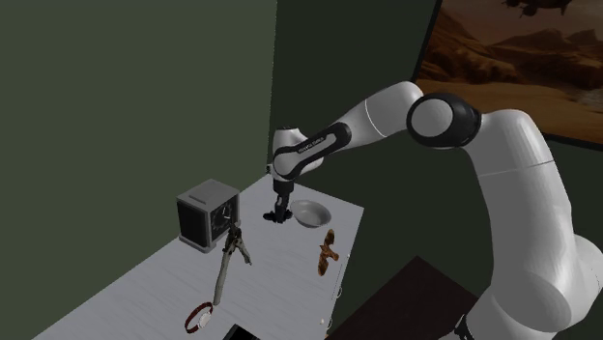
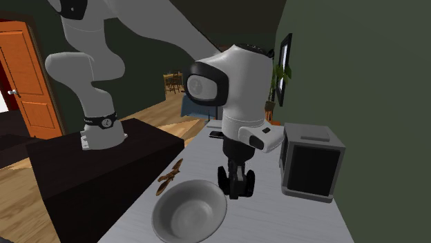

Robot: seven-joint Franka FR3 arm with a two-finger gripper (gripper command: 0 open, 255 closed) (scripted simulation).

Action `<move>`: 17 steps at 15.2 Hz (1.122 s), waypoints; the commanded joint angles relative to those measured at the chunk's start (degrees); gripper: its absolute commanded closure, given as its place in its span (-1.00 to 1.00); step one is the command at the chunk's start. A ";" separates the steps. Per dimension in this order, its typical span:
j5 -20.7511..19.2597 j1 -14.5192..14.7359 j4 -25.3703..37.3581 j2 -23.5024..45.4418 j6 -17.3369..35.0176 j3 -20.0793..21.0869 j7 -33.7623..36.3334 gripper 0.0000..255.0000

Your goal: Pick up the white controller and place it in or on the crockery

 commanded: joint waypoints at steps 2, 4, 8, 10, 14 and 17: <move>0.46 -0.33 -0.30 -1.66 -1.34 0.39 -0.20 1.00; 0.77 -0.50 -0.27 -2.66 -2.35 0.63 -0.33 1.00; 1.38 -0.82 -0.07 -4.58 -4.42 1.10 -0.59 1.00; 1.69 -0.97 0.14 -5.48 -5.50 1.32 -0.72 1.00; 2.24 -1.21 0.64 -7.10 -7.57 1.70 -0.96 1.00; 2.75 -4.44 -3.33 -9.41 -5.88 1.21 -4.30 1.00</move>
